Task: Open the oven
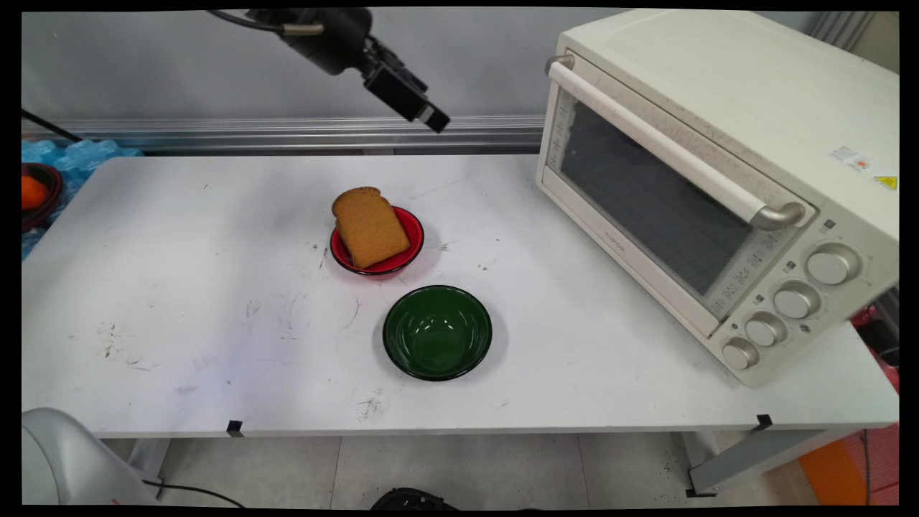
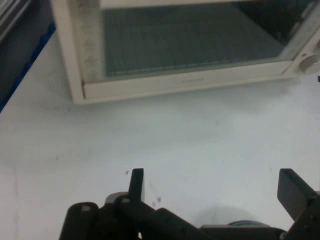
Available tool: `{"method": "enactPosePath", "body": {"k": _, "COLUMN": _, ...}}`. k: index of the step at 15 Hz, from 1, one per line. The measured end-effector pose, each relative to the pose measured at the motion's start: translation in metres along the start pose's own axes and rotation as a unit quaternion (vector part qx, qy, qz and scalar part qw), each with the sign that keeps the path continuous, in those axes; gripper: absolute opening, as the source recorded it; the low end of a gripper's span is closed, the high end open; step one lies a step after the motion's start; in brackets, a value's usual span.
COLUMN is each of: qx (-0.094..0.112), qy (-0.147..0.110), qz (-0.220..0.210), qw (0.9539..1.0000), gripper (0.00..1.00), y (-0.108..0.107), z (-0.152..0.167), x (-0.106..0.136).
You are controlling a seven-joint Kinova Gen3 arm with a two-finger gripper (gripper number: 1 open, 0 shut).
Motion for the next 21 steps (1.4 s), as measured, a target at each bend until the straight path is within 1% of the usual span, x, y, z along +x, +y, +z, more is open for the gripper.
{"method": "enactPosePath", "body": {"k": 3, "qx": -0.004, "qy": 0.005, "qz": 0.024, "qw": 0.9997, "gripper": 1.0, "y": 0.016, "z": 0.007, "x": 0.019}}
{"method": "enactPosePath", "body": {"k": 5, "qx": -0.005, "qy": 0.009, "qz": 0.032, "qw": 0.9994, "gripper": 1.0, "y": 0.025, "z": 0.013, "x": 0.032}}
{"method": "enactPosePath", "body": {"k": 8, "qx": -0.006, "qy": 0.017, "qz": 0.038, "qw": 0.9991, "gripper": 1.0, "y": 0.041, "z": 0.025, "x": 0.053}}
{"method": "enactPosePath", "body": {"k": 11, "qx": -0.001, "qy": 0.025, "qz": 0.036, "qw": 0.999, "gripper": 1.0, "y": 0.053, "z": 0.038, "x": 0.073}}
{"method": "enactPosePath", "body": {"k": 14, "qx": 0.01, "qy": 0.033, "qz": 0.031, "qw": 0.9989, "gripper": 1.0, "y": 0.064, "z": 0.055, "x": 0.092}}
{"method": "enactPosePath", "body": {"k": 17, "qx": 0.021, "qy": 0.038, "qz": 0.022, "qw": 0.9988, "gripper": 1.0, "y": 0.07, "z": 0.069, "x": 0.106}}
{"method": "enactPosePath", "body": {"k": 21, "qx": 0.042, "qy": 0.041, "qz": -0.001, "qw": 0.9983, "gripper": 1.0, "y": 0.076, "z": 0.091, "x": 0.125}}
